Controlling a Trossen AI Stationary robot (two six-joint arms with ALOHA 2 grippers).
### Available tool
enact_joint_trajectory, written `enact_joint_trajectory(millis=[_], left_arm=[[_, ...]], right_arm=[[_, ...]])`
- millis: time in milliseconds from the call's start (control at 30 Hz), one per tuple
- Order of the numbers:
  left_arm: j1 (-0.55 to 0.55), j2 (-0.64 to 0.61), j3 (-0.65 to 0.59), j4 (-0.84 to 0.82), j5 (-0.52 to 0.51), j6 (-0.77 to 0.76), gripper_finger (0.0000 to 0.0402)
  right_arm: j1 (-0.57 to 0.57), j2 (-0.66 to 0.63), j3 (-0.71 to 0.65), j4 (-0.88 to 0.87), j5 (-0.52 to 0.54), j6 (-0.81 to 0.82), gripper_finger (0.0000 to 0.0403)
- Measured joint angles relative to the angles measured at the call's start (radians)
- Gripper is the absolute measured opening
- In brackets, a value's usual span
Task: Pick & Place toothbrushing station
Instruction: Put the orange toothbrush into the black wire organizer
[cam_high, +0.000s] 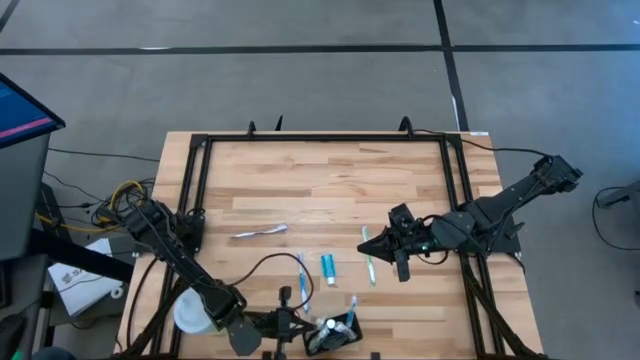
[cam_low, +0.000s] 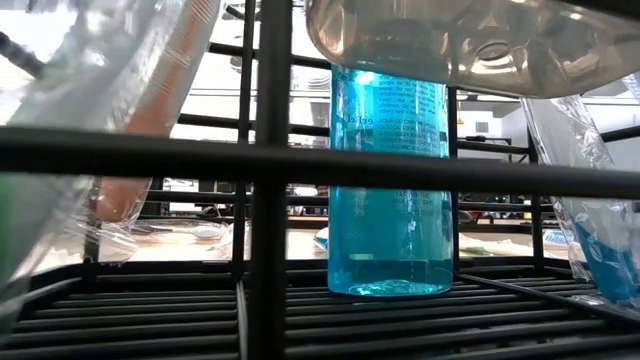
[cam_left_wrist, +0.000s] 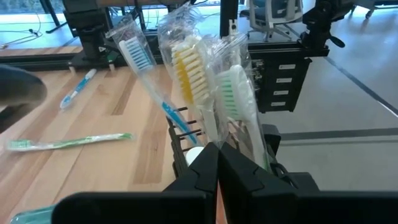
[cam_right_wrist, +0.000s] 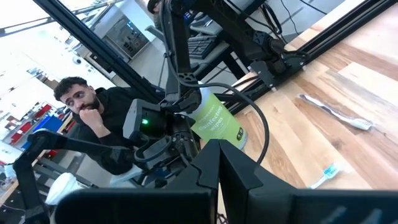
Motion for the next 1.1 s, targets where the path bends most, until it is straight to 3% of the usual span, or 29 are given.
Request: enact_joint_trajectory(millis=[1100], left_arm=[[-0.009,0.009,-0.001,-0.001,0.007,-0.034,0.0001]], right_arm=[[-0.001,0.0,0.0,-0.014,0.002,0.0,0.0]])
